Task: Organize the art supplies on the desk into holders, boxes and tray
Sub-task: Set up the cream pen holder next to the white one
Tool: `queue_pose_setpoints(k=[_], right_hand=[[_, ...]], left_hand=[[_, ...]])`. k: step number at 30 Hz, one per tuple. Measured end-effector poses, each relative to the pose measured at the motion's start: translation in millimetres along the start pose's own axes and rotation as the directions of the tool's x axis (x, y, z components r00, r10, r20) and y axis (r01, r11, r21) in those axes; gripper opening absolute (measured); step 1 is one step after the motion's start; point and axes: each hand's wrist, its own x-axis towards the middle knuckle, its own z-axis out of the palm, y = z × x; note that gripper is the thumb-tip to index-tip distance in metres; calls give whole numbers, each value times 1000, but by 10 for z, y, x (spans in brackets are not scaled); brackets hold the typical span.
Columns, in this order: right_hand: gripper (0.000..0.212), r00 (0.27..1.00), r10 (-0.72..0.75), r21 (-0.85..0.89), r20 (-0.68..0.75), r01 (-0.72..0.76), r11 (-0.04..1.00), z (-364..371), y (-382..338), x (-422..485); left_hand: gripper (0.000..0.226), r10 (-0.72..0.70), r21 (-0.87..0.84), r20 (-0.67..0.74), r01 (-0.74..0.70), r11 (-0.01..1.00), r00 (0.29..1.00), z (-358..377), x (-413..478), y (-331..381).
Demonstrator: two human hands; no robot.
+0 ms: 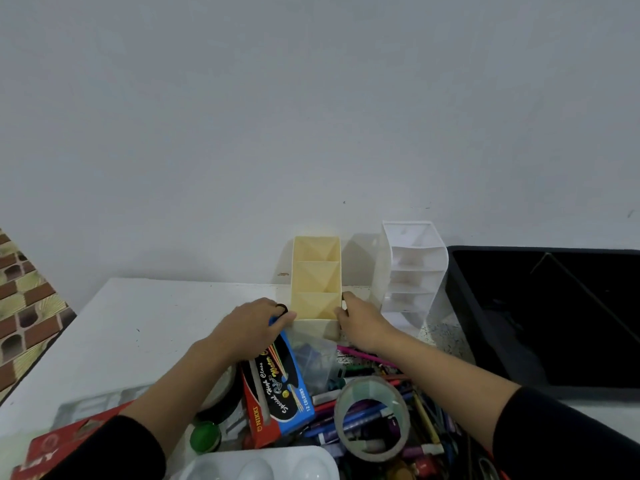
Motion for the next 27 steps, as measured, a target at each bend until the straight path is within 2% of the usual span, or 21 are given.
queue_pose_setpoints(k=[4,12,16,19,23,27], right_hand=[[28,999,-38,-32,-27,38,999,-6,14,-90],[39,997,-82,-170,-11,79,982,-71,2,-334],[26,985,-170,-305,22,169,937,-76,-53,-455],[25,972,-227,-362,68,236,902,-56,-113,-511],[29,959,-274,-430,72,278,859,-44,-203,-552],[32,942,-316,-336,116,336,880,-21,-327,-630]], left_hand=[[63,-19,73,-8,20,997,1000,3,-143,-120],[41,1,-21,-29,-1,1000,1000,-83,-223,-188],[41,19,-41,-50,-21,999,999,-91,-228,-226],[37,85,-88,-72,-91,992,994,-112,-248,-265],[20,202,-170,-66,-210,963,977,-179,-283,-340],[4,258,-217,-143,-285,934,955,-234,-282,-339]])
